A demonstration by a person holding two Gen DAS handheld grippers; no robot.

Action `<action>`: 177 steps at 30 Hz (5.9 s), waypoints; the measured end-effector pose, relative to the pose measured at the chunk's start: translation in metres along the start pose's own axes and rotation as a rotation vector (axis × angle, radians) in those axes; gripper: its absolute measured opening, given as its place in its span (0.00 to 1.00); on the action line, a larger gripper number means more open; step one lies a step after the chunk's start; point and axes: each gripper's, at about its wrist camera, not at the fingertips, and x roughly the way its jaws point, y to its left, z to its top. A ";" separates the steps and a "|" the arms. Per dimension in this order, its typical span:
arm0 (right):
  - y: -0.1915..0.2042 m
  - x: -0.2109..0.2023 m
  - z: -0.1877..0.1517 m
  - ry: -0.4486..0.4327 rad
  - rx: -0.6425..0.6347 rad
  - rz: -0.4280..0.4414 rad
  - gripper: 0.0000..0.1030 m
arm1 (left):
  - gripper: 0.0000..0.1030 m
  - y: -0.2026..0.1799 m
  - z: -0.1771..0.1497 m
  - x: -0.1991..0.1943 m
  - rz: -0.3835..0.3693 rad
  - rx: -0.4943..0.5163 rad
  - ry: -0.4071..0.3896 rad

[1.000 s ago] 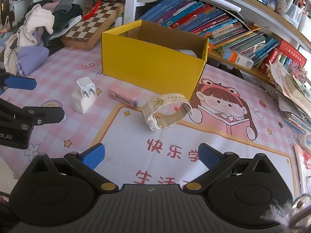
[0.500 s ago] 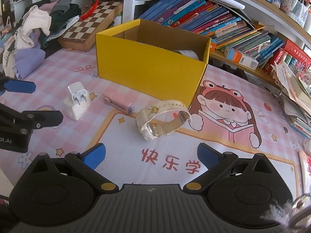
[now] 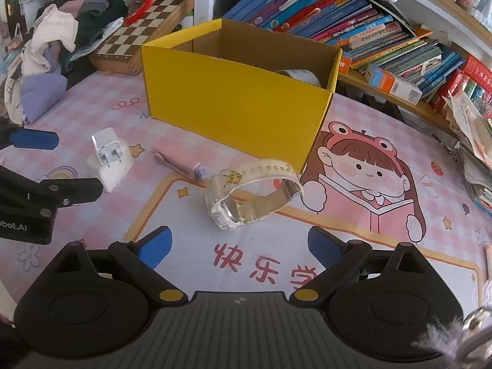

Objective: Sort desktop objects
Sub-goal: 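Move the right gripper to the white wristwatch while the left gripper approaches the white plug block, then close the right gripper on the watch while the left gripper grasps the plug block, then carry the watch with the right gripper while the left gripper carries the plug toward the box, then lower the watch and plug block into the yellow box with both grippers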

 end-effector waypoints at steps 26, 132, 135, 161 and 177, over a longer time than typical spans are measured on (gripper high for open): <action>-0.015 0.040 0.022 0.033 -0.018 0.120 0.55 | 0.76 -0.006 0.018 0.041 0.074 0.036 0.033; -0.046 -0.047 0.123 -0.331 -0.041 0.143 0.15 | 0.45 -0.020 0.104 -0.024 0.010 0.230 -0.325; -0.048 -0.040 0.136 -0.345 -0.060 0.155 0.15 | 0.45 -0.019 0.112 -0.016 0.025 0.228 -0.327; -0.050 0.062 0.170 -0.174 -0.151 0.235 0.15 | 0.45 0.002 0.146 0.078 0.049 0.213 -0.180; -0.042 0.095 0.168 -0.100 -0.247 0.273 0.19 | 0.45 0.022 0.141 0.123 0.032 0.140 -0.048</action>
